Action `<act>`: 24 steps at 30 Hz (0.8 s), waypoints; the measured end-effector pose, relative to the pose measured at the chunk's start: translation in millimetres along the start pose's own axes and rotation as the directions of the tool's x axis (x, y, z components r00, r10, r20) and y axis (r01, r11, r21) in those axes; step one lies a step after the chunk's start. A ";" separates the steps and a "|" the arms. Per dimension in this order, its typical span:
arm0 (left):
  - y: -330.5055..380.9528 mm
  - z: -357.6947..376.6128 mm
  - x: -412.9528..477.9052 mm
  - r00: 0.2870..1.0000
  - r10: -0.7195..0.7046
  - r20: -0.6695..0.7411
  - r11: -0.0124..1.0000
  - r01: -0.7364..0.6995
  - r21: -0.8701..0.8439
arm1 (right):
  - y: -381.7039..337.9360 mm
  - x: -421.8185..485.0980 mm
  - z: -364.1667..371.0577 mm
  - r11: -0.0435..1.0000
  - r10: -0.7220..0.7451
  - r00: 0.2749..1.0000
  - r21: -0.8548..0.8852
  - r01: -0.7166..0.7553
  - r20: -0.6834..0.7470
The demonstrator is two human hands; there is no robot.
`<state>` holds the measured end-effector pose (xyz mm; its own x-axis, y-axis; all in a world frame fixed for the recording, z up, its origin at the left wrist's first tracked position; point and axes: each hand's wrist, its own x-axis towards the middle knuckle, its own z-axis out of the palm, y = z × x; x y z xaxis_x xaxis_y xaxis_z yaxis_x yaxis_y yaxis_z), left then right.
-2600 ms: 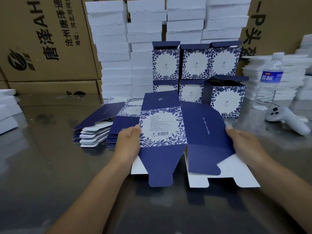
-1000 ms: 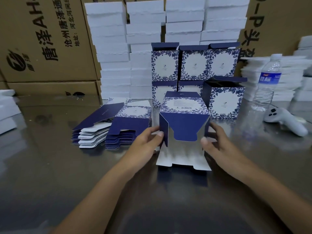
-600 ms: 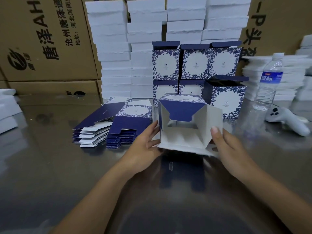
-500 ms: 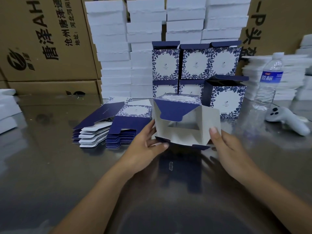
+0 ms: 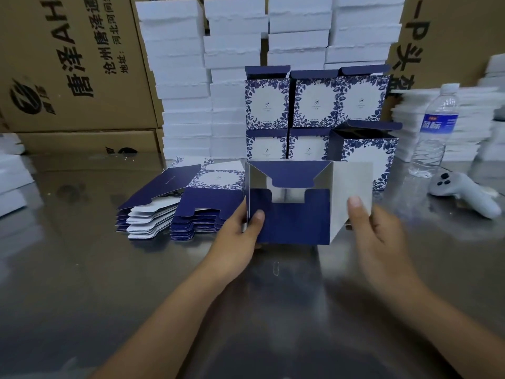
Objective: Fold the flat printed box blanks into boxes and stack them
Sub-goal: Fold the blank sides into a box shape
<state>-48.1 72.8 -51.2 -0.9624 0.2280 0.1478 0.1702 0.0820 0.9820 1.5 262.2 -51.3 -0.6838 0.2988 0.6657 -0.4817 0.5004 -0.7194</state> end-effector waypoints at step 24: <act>13.1 23.9 -16.7 0.926 -0.356 0.125 0.818 0.374 -0.436 | -2.9 1.1 8.3 0.789 0.604 0.786 0.041 -0.613 0.132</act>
<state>-24.8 93.3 -43.6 -0.9253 0.3033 -0.2277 -0.3128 -0.2710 0.9103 -2.5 254.4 -50.1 -0.9009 0.4296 0.0621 0.0172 0.1783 -0.9838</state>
